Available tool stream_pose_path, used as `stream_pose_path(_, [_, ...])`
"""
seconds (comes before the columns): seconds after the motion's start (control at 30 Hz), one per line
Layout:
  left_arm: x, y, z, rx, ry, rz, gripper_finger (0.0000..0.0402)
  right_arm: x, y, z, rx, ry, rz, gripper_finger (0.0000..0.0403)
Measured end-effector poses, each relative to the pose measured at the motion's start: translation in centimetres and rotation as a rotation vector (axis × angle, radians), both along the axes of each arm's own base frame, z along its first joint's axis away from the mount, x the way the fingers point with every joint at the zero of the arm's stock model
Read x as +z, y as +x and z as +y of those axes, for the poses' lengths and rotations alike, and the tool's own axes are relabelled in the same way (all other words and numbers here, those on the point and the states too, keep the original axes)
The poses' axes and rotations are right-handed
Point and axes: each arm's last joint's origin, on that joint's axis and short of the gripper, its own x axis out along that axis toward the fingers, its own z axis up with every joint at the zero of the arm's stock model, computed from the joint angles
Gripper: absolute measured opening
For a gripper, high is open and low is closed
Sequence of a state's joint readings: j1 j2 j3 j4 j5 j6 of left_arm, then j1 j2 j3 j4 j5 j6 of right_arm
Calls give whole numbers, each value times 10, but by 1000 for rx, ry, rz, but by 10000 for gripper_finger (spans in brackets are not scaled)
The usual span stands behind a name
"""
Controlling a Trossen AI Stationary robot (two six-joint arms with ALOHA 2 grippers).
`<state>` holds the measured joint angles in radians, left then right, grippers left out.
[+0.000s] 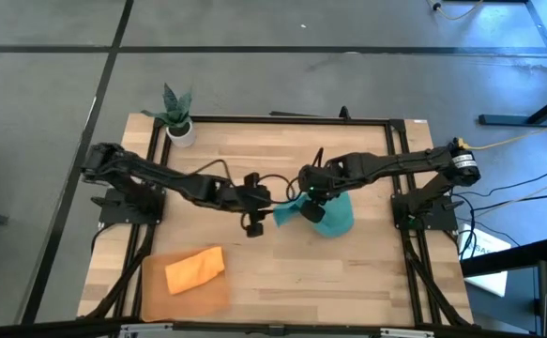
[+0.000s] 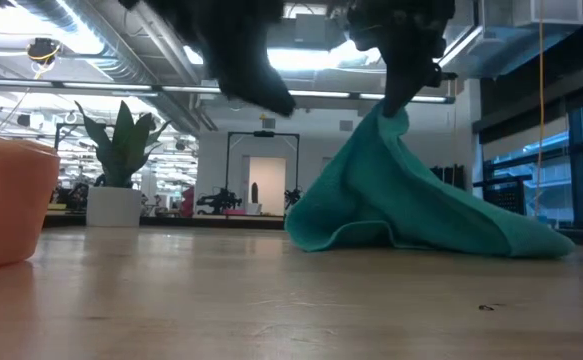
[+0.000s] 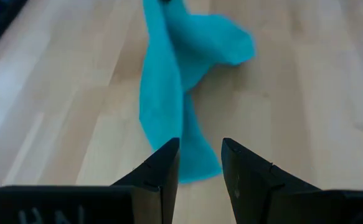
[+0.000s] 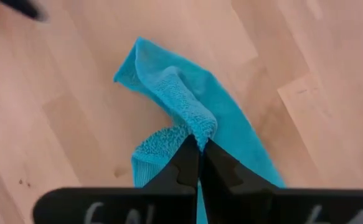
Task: Roll microfiber towels into tight, uniform cylinder then place into a basket
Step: Roll the blue microfiber towel
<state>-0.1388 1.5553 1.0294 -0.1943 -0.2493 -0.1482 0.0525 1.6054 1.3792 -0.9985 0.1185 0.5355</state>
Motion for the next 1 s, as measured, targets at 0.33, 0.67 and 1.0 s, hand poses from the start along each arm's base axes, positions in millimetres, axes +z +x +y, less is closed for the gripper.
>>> stream_pose_path(0.33, [-45, 30, 16, -15, -65, 29, 110, 0, 0, 1, 29, 15, 5, 6])
stream_pose_path(0.67, [-66, 39, 17, 16, 34, 49, 110, 0, 0, 1, 28, 17, 3, 6])
stream_pose_path(1.0, [-83, 36, 17, 34, 21, 143, 110, 0, 0, 1, 28, 17, 5, 6])
